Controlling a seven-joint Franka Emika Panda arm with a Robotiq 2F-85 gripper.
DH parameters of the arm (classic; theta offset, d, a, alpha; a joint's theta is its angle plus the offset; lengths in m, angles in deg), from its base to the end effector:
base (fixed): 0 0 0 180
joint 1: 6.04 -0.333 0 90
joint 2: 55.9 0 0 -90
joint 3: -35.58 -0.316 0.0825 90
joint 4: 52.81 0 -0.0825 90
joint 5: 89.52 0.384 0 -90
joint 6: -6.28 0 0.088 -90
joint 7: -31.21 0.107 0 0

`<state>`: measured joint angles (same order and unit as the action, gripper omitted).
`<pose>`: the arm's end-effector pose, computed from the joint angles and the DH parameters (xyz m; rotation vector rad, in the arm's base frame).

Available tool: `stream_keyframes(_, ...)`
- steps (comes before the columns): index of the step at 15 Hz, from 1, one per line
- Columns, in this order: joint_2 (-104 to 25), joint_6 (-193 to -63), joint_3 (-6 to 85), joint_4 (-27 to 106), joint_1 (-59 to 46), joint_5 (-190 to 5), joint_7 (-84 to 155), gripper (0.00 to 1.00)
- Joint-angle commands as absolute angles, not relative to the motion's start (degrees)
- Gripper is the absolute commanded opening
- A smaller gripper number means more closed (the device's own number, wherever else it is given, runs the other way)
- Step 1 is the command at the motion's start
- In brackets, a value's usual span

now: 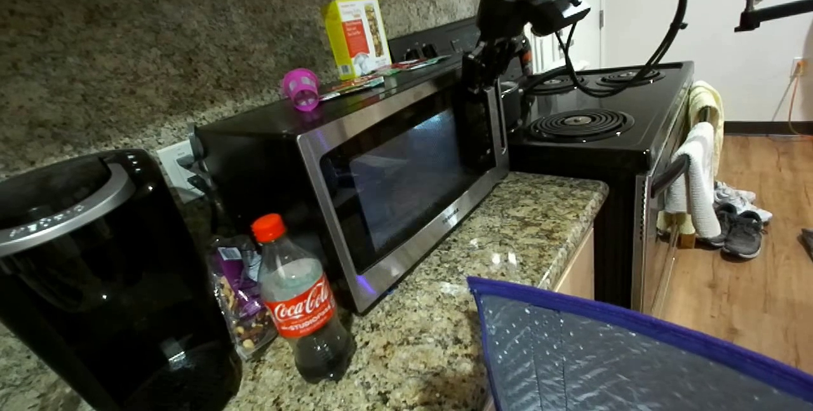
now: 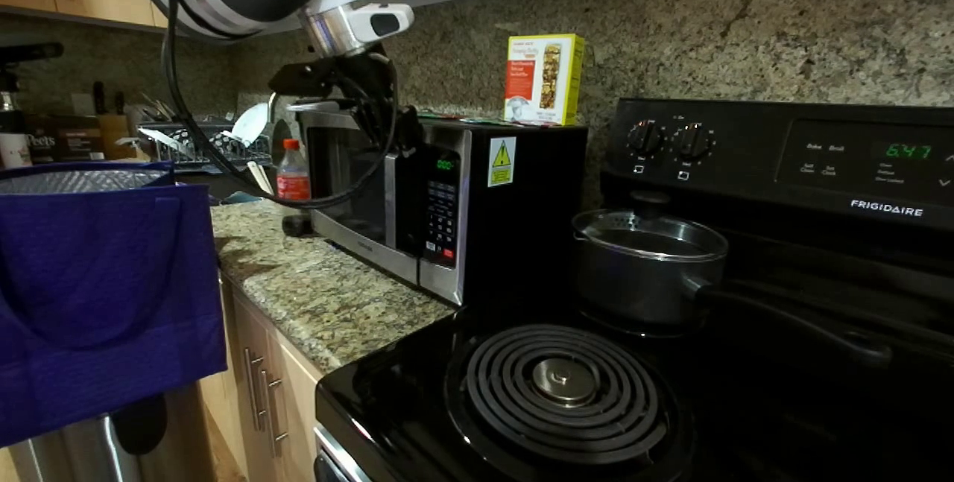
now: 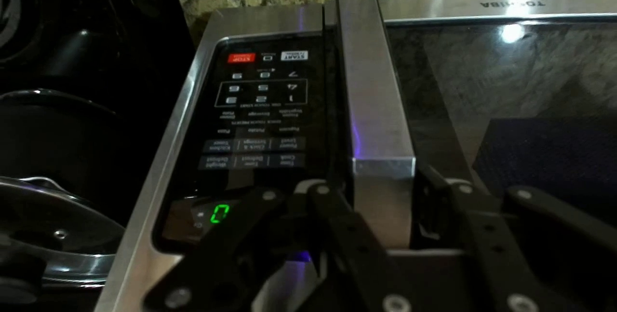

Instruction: Open the microwave door fully

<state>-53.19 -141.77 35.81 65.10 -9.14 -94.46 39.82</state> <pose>0.5964 0.0315 0.4657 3.0364 -0.0578 0.7468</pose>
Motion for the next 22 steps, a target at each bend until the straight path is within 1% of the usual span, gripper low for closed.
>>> stream_keyframes(1, -62.8, -140.8, 35.9, 72.8, -8.3, -98.0, 45.7, 0.14)
stream_keyframes(3, -65.0, -140.2, 34.9, 74.9, -8.0, -98.5, 47.6, 0.14)
stream_keyframes(4, -65.8, -139.8, 34.5, 75.5, -7.8, -98.6, 49.1, 0.18)
stream_keyframes(5, -66.3, -138.7, 34.0, 75.7, -7.5, -99.8, 50.6, 0.57)
stream_keyframes(6, -66.9, -136.9, 33.5, 75.6, -7.3, -101.0, 52.0, 0.58)
stream_keyframes(7, -67.5, -133.5, 33.0, 74.5, -7.1, -102.1, 52.9, 0.63)
stream_keyframes(12, -71.0, -117.8, 31.8, 70.9, -8.8, -98.0, 48.0, 0.95)
stream_keyframes(13, -71.5, -116.1, 31.6, 70.4, -8.9, -97.9, 47.3, 0.99)
stream_keyframes(14, -71.8, -114.0, 31.5, 69.7, -9.1, -97.8, 45.5, 1.00)
stream_keyframes(18, -69.5, -106.7, 31.9, 65.4, -10.5, -97.1, 32.9, 1.00)
stream_keyframes(20, -68.8, -107.2, 31.5, 63.5, -10.0, -99.3, 31.9, 1.00)
stream_keyframes(22, -68.0, -111.2, 31.1, 61.9, -9.1, -100.9, 36.1, 1.00)
